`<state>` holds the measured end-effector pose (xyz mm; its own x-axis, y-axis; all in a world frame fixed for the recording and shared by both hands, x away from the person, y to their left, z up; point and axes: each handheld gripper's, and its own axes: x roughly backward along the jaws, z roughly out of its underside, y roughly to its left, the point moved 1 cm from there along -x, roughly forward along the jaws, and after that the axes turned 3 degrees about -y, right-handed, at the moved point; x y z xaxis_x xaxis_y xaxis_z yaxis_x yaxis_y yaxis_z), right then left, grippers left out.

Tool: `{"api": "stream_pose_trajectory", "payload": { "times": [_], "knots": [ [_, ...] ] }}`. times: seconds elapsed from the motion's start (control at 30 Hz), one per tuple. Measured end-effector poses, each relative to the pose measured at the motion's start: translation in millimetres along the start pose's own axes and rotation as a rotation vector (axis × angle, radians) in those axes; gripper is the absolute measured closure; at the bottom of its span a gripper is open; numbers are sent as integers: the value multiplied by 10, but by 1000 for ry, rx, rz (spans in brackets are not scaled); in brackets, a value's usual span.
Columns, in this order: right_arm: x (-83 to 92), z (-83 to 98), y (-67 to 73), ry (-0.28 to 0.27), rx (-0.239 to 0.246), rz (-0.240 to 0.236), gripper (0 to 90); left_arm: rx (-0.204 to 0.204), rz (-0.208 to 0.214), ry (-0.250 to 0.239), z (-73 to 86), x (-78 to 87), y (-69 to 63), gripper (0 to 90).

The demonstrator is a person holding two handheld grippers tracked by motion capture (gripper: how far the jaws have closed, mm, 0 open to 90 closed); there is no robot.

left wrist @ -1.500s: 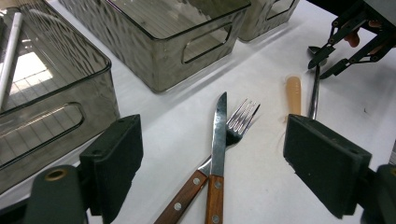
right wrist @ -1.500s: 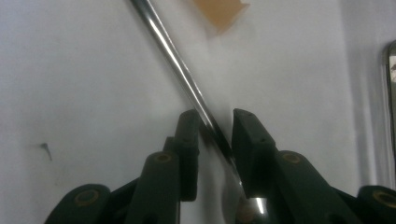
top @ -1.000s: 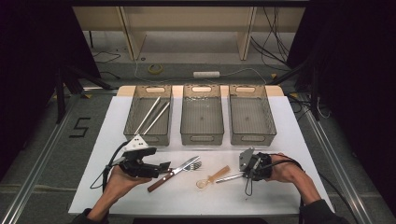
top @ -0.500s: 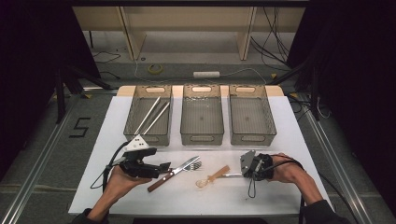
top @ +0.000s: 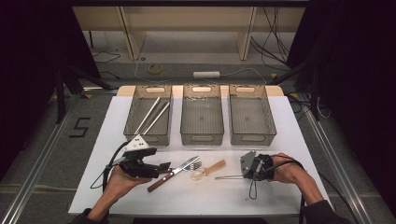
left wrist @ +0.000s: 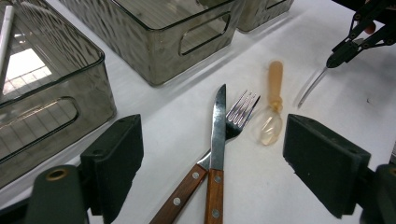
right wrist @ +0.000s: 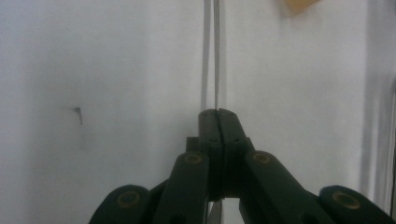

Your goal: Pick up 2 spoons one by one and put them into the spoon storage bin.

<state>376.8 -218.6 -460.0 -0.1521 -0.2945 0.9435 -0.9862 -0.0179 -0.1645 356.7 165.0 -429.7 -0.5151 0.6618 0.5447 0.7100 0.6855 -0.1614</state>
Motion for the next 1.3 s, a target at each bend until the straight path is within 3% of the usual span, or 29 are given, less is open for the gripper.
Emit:
{"api": "stream_pose_trajectory", "payload": {
  "times": [0.2,0.47,0.57,0.8,1.03,1.3],
  "knots": [
    [56,-17,-3,-18,3,7,900,0,0,-1,-1,0,0,197],
    [152,-54,-44,-76,-33,34,900,7,-1,-4,-2,5,1,198],
    [204,-75,-78,-104,-64,52,900,12,-2,-12,-5,11,5,198],
    [326,-154,-217,-178,-186,103,900,20,-8,-33,-8,32,23,197],
    [377,-277,-337,-246,-276,121,900,25,-14,-53,-15,56,25,197],
    [427,-457,-531,-321,-364,151,900,29,-21,-117,-19,123,16,196]
  ]
}}
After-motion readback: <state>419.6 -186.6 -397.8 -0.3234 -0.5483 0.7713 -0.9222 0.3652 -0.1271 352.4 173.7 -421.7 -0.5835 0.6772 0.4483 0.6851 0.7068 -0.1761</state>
